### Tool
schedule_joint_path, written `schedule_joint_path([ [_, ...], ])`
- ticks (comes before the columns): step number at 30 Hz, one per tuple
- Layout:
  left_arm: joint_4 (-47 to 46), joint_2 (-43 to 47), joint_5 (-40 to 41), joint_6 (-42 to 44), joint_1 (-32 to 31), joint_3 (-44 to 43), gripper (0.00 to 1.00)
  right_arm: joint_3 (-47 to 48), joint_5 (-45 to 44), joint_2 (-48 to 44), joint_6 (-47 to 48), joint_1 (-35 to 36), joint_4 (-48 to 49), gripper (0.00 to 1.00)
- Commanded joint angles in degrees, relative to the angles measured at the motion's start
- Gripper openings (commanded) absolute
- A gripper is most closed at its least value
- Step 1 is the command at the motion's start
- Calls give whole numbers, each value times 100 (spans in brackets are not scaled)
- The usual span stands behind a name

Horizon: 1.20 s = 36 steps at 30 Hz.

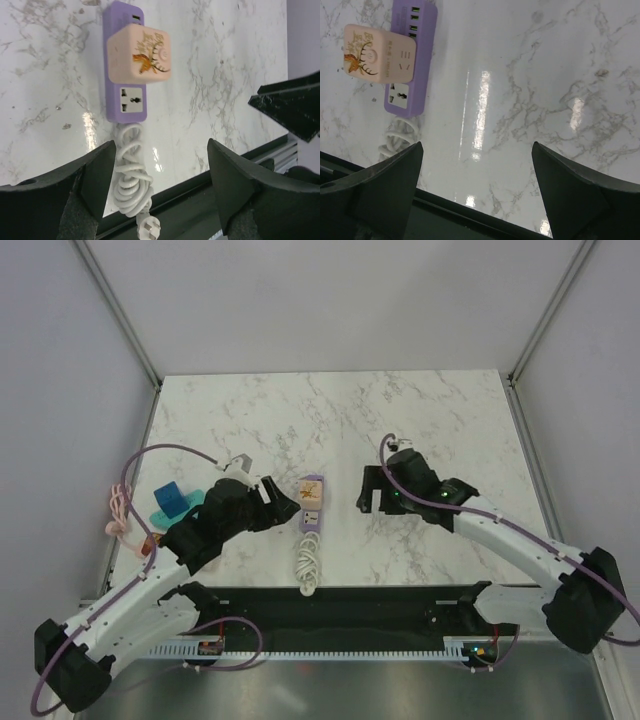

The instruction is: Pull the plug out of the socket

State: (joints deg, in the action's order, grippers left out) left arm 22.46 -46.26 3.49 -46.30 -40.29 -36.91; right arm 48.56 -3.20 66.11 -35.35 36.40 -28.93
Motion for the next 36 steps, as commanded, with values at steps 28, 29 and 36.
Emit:
schedule_joint_path([
  [28,-347,1128,-1394,-160,1111,1361,68,4241,-2984,4630,-1518,2196,-913,93],
  [29,-382,1058,-1412,-151,1103,1379,68,4241,-2993,4648,-1527,2213,-904,93],
  [36,-523,917,-1456,-54,1111,1520,68,4232,-2993,4797,-1466,2222,-676,88],
])
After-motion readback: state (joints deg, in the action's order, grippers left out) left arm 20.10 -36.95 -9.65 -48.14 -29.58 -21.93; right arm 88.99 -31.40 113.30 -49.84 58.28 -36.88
